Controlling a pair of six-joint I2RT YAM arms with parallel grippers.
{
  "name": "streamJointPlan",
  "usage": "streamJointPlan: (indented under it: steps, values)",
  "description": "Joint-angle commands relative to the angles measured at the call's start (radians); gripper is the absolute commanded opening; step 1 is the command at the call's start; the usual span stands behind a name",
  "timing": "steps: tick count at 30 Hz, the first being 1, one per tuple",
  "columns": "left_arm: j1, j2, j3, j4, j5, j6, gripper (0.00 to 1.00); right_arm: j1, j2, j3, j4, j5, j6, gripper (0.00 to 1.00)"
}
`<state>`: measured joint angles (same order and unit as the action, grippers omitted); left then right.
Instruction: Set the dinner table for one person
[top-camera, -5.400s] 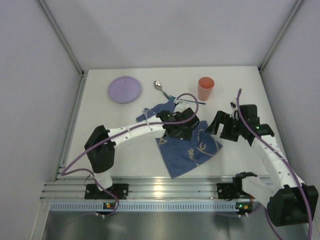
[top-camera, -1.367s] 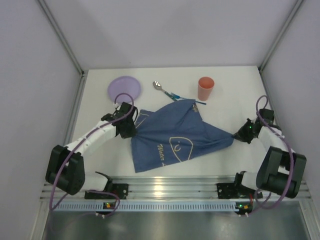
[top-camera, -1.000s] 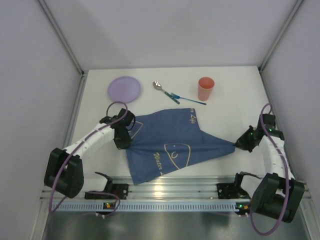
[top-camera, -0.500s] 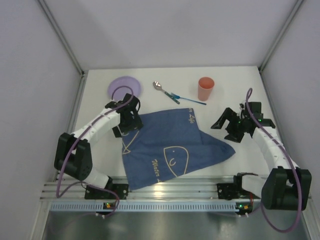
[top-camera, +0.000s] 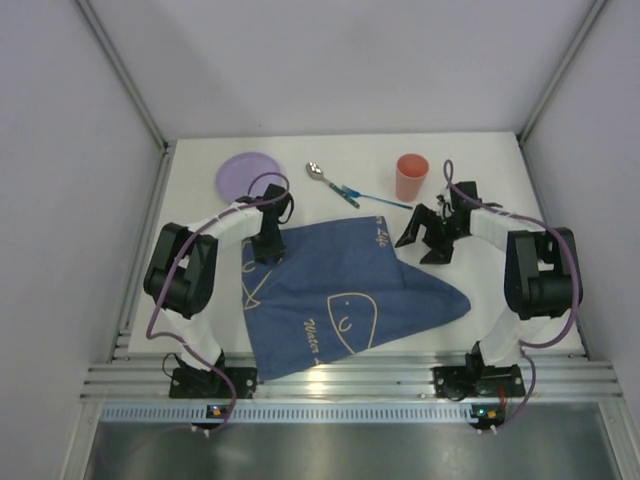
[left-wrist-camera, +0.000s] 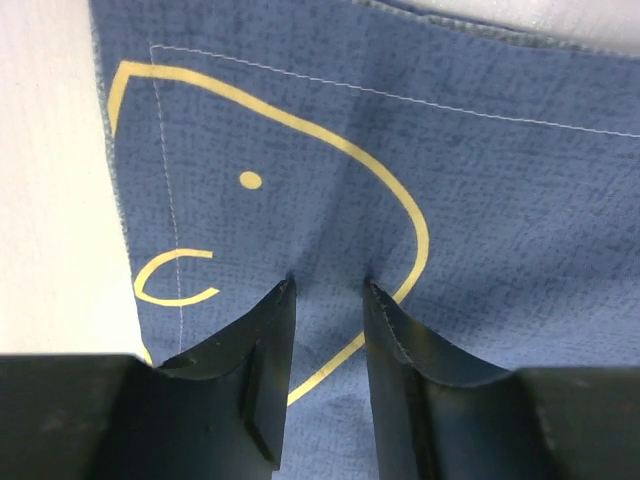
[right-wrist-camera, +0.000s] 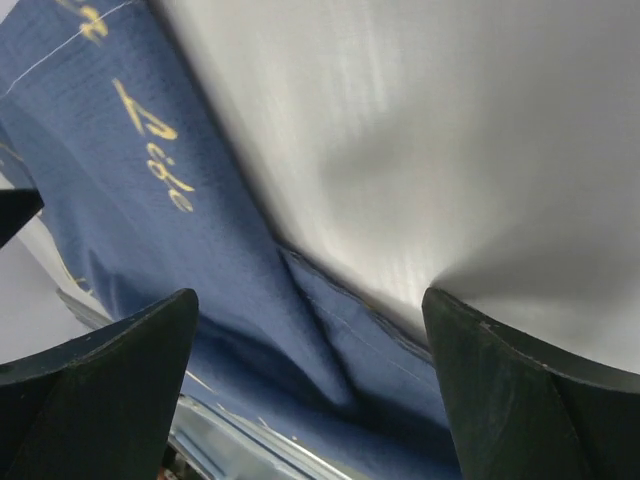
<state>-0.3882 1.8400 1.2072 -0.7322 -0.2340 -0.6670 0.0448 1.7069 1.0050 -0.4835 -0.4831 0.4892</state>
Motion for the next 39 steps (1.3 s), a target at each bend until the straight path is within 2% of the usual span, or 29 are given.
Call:
streamJointPlan:
  steps: [1,5,8,9,11,12,14,16,19,20,22,23,24,27,30,33,34,35,36,37,39]
  values:
    - [0.008,-0.016,-0.054,0.024,0.016,0.024,0.36,0.085,0.025,0.008,0.072,-0.057,-0.02,0.94]
    - [0.014,-0.016,-0.06,0.034,0.022,0.032,0.32,0.156,-0.009,-0.11,0.144,-0.046,0.037,0.83]
    - [0.025,-0.016,-0.06,0.037,0.03,0.035,0.3,0.171,-0.038,-0.212,0.21,-0.032,0.071,0.6]
    - [0.031,-0.018,-0.06,0.037,0.032,0.037,0.3,0.171,-0.036,-0.245,0.221,-0.029,0.075,0.45]
    - [0.035,-0.016,-0.057,0.039,0.038,0.041,0.29,0.173,-0.026,-0.258,0.238,-0.012,0.075,0.29]
    - [0.04,-0.016,-0.057,0.037,0.039,0.046,0.28,0.171,-0.01,-0.261,0.243,-0.009,0.074,0.14]
    - [0.043,-0.015,-0.055,0.036,0.039,0.05,0.26,0.171,0.005,-0.256,0.25,-0.005,0.072,0.0]
    - [0.051,-0.016,-0.057,0.033,0.041,0.052,0.25,0.164,0.014,-0.235,0.246,-0.003,0.062,0.0]
    - [0.054,-0.021,-0.057,0.031,0.044,0.055,0.2,0.13,-0.019,-0.155,0.153,0.04,0.036,0.0]
    - [0.054,-0.025,-0.057,0.033,0.042,0.053,0.19,0.13,-0.039,-0.12,0.041,0.079,0.022,0.0]
    - [0.054,-0.039,-0.069,0.04,0.041,0.046,0.18,0.15,-0.116,0.019,-0.079,0.254,-0.004,0.0]
    - [0.055,-0.042,-0.075,0.045,0.041,0.038,0.17,0.199,-0.144,0.071,-0.137,0.314,-0.014,0.0]
    - [0.054,-0.047,-0.089,0.05,0.042,0.034,0.16,0.232,-0.185,0.181,-0.235,0.445,-0.018,0.0]
    - [0.054,-0.045,-0.112,0.073,0.056,0.02,0.15,0.406,-0.202,0.371,-0.39,0.63,-0.024,0.0]
    - [0.054,-0.027,-0.12,0.08,0.065,0.015,0.12,0.578,-0.182,0.432,-0.458,0.727,0.003,0.0]
    - [0.054,-0.024,-0.115,0.079,0.068,0.017,0.12,0.722,-0.158,0.39,-0.472,0.785,0.018,0.01]
    - [0.054,-0.022,-0.113,0.079,0.067,0.017,0.12,0.751,-0.147,0.377,-0.495,0.797,0.028,0.06]
    - [0.054,-0.022,-0.113,0.079,0.067,0.02,0.12,0.8,-0.13,0.366,-0.506,0.807,0.028,0.35]
    - [0.054,-0.019,-0.11,0.077,0.067,0.02,0.12,0.817,-0.089,0.354,-0.521,0.81,0.025,0.45]
    - [0.054,-0.016,-0.11,0.076,0.064,0.021,0.12,0.837,-0.066,0.353,-0.546,0.819,0.025,0.49]
    - [0.054,-0.012,-0.106,0.07,0.055,0.023,0.11,0.889,-0.023,0.348,-0.586,0.83,0.019,0.63]
